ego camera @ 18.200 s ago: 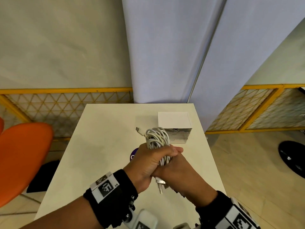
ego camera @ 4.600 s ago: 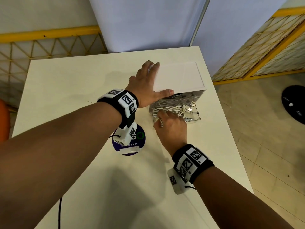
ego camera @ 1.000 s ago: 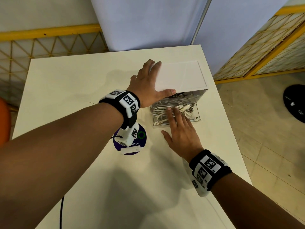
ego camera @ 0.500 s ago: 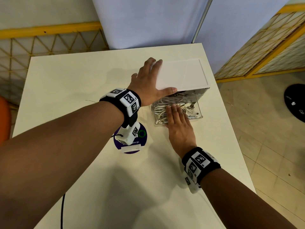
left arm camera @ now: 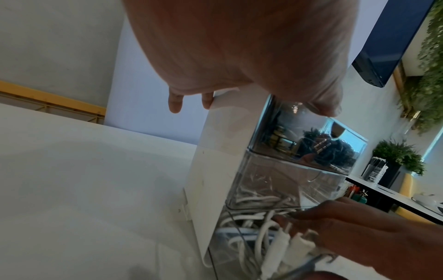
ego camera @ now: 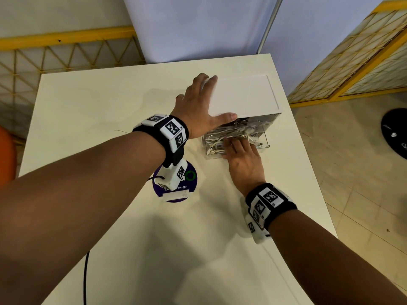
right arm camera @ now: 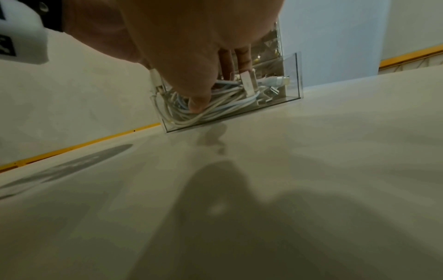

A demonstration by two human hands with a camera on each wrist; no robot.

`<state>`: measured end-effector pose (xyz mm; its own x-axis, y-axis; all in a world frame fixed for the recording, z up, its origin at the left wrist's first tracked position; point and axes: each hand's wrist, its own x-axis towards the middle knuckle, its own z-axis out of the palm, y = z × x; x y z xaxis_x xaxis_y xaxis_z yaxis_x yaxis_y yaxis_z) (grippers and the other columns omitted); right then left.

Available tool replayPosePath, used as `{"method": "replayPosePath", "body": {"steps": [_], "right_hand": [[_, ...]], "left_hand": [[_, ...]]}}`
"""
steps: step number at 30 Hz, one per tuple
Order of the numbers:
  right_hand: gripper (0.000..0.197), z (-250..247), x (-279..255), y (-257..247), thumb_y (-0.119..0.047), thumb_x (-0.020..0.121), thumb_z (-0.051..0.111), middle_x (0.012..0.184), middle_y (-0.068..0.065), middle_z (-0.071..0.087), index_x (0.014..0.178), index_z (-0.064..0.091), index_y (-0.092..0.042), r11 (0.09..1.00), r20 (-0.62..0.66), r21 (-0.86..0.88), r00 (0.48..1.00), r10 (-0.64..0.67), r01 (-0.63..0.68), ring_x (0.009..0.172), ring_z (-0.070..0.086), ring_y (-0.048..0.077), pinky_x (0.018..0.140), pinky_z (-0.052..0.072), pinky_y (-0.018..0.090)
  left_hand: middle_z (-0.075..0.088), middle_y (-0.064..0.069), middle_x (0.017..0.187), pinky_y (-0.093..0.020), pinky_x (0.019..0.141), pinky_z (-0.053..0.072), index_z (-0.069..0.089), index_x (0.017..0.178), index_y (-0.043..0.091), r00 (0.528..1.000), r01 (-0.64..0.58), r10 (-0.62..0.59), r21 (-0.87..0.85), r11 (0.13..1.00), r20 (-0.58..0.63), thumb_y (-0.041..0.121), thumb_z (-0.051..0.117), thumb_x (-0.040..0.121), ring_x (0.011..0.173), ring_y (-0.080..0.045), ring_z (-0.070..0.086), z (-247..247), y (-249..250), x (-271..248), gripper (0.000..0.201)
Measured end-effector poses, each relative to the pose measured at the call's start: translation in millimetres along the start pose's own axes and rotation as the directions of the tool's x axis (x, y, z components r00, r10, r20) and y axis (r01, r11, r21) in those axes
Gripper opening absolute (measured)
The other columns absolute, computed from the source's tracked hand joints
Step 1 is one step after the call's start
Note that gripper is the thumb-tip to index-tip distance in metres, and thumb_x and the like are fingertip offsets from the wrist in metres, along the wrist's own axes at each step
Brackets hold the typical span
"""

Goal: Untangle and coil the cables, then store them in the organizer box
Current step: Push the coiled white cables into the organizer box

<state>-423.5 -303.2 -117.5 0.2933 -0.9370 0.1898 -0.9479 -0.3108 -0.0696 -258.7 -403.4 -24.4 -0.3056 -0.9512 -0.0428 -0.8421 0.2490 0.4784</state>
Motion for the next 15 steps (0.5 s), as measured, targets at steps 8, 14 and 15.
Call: {"method": "replayPosePath", "body": {"steps": [8,14,15], "right_hand": [[0.047,-7.4,0.5,-2.8,-0.020,0.086,0.072,0.118,0.016,0.064,0.128,0.060,-0.001,0.999,0.020,0.001,0.999,0.042,-0.042,0.114,0.057,0.036,0.088,0.052,0.047],[0.050,-29.9,-3.6,-22.1,-0.050,0.097,0.048,0.122,0.015,0.058,0.131,0.059,-0.015,0.998,-0.118,-0.030,0.992,0.052,-0.056,0.111,0.052,0.036,0.089,0.041,0.051],[0.043,-30.6,-0.1,-25.2,-0.046,0.098,0.051,0.120,0.014,0.060,0.128,0.062,-0.017,1.000,-0.164,-0.005,0.986,-0.011,0.010,0.109,0.053,0.036,0.087,0.043,0.050]], "left_hand": [[0.013,-0.004,0.161,-0.056,0.114,0.027,0.016,0.156,0.021,1.000,0.011,-0.011,0.011,1.000,0.028,0.088,0.040,0.065,0.145,-0.026,0.027,-0.2,-0.2,0.3,0.115],[0.013,-0.004,0.161,-0.056,0.113,0.027,0.016,0.156,0.021,1.000,0.007,-0.007,0.004,1.000,0.023,0.088,0.041,0.066,0.145,-0.026,0.027,0.9,-0.9,0.7,0.114],[0.014,-0.004,0.161,-0.056,0.113,0.027,0.016,0.156,0.021,1.000,0.007,-0.007,0.003,1.000,0.021,0.088,0.040,0.065,0.145,-0.025,0.027,0.9,-0.6,0.5,0.115]]}}
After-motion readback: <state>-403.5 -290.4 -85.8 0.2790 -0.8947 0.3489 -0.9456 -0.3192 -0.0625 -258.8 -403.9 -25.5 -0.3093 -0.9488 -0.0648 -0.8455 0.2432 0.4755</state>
